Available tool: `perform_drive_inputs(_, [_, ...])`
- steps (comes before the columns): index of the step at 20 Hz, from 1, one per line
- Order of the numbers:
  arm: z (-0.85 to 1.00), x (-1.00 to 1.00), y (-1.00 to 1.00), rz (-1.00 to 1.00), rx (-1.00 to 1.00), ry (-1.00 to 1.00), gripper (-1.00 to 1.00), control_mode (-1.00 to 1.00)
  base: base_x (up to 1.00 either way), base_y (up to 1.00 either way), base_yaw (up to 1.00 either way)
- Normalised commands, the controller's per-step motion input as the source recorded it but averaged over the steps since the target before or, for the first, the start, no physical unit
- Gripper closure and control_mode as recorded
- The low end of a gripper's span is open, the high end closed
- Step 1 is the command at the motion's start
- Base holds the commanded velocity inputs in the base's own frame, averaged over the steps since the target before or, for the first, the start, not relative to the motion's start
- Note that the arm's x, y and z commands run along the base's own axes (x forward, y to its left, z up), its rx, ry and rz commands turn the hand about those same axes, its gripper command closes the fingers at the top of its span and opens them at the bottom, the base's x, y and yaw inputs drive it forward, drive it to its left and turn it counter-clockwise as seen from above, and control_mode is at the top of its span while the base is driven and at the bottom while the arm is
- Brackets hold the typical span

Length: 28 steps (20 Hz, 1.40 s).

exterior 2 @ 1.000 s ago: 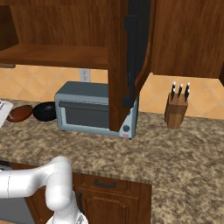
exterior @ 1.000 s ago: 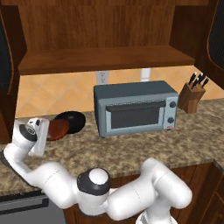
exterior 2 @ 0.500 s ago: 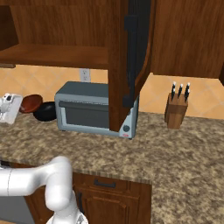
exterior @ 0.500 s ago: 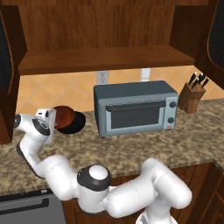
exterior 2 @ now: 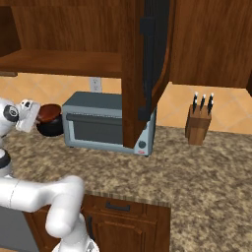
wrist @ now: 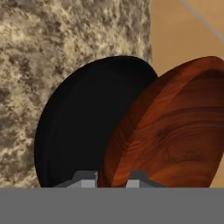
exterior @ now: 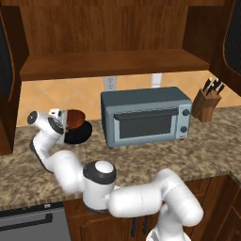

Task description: Pick up the bowls on the counter and stack them on top of one another in the open cabinet. Place the smaller bowl on top of the larger bowl.

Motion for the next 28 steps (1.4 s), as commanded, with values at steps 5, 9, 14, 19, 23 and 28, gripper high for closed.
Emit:
perform_drive_inputs(5, [-0.16, 0.30, -0.19, 0.00, 0.00, 0.05, 1.00, -1.00, 0.00, 0.00, 0.00])
perform_drive_inputs(9, [-0.08, 0.18, -0.01, 0.01, 0.00, 0.00, -1.00, -1.00, 0.00, 0.00, 0.00])
perform_drive_inputs(14, [0.04, -0.13, 0.05, 0.00, 0.00, 0.00, -1.00, -1.00, 0.00, 0.00, 0.00])
perform_drive_inputs(19, [0.04, -0.66, 0.23, 0.02, 0.00, 0.03, -1.00, -1.00, 0.00, 0.00, 0.00])
perform_drive_inputs(23, [-0.13, 0.06, 0.00, 0.00, -0.04, 0.11, -1.00, -1.00, 0.00, 0.00, 0.00])
perform_drive_inputs(28, [-0.48, 0.25, 0.00, 0.01, -0.11, 0.21, -1.00, -1.00, 0.00, 0.00, 0.00])
